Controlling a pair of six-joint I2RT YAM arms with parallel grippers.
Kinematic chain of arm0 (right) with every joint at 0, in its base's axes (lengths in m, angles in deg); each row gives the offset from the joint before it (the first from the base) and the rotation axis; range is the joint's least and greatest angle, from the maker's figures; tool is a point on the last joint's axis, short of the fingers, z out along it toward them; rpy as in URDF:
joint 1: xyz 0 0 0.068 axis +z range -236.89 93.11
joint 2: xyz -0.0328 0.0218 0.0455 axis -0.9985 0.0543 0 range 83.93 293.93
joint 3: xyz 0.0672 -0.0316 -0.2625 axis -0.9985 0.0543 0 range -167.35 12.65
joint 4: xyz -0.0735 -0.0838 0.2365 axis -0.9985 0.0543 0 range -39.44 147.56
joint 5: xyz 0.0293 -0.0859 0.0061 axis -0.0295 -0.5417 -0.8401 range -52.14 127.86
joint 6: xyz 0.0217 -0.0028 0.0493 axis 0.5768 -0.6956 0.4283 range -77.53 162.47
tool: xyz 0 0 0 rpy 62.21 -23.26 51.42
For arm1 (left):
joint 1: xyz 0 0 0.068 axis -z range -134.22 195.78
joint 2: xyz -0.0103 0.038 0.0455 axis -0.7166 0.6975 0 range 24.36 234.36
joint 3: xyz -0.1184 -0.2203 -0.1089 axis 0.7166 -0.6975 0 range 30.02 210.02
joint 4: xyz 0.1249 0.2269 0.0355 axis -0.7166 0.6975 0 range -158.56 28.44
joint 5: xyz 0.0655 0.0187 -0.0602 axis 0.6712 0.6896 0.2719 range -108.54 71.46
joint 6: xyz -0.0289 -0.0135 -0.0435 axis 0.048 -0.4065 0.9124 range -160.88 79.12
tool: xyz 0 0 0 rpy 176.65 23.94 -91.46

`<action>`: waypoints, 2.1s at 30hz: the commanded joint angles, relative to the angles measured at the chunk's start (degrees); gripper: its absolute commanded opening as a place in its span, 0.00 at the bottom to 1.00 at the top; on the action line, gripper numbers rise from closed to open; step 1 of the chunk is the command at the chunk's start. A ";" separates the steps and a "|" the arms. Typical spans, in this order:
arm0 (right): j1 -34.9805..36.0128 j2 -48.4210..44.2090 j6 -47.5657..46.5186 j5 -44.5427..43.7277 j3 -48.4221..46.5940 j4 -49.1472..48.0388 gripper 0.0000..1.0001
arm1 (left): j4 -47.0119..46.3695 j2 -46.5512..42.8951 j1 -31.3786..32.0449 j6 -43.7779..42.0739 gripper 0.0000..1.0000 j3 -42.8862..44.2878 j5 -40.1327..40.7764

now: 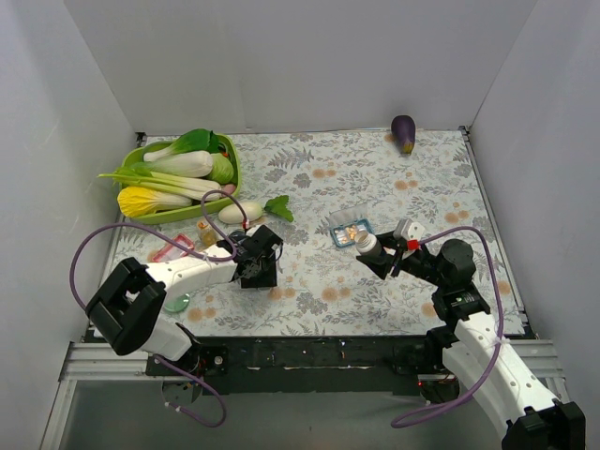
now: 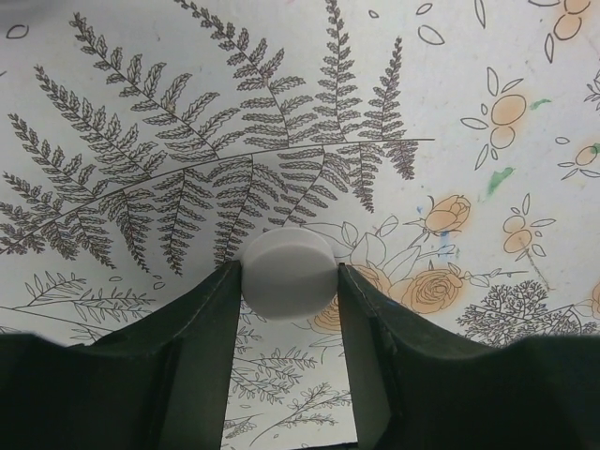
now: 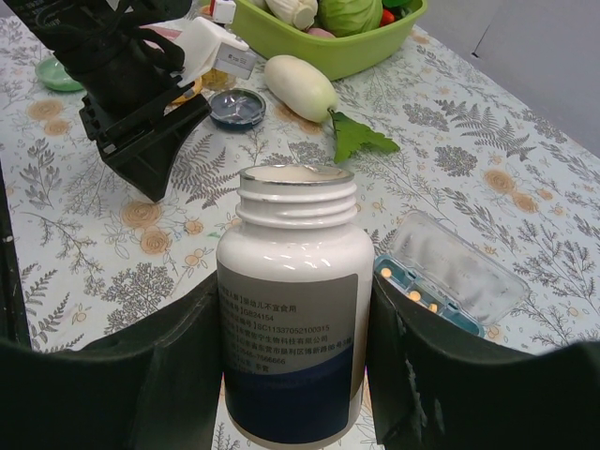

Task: Sort the pills into containers

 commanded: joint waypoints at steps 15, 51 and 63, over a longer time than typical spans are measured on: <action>0.96 1.07 -17.86 10.03 -4.64 12.39 0.01 | -28.25 -18.65 0.15 5.38 0.21 2.75 -34.22; 9.66 7.40 -21.82 -1.30 -14.23 23.81 0.01 | -49.14 -4.59 5.16 22.89 0.17 3.00 -38.98; 12.82 9.42 -27.10 -6.58 -17.39 28.83 0.01 | -41.05 -1.95 5.87 20.52 0.15 7.93 -39.16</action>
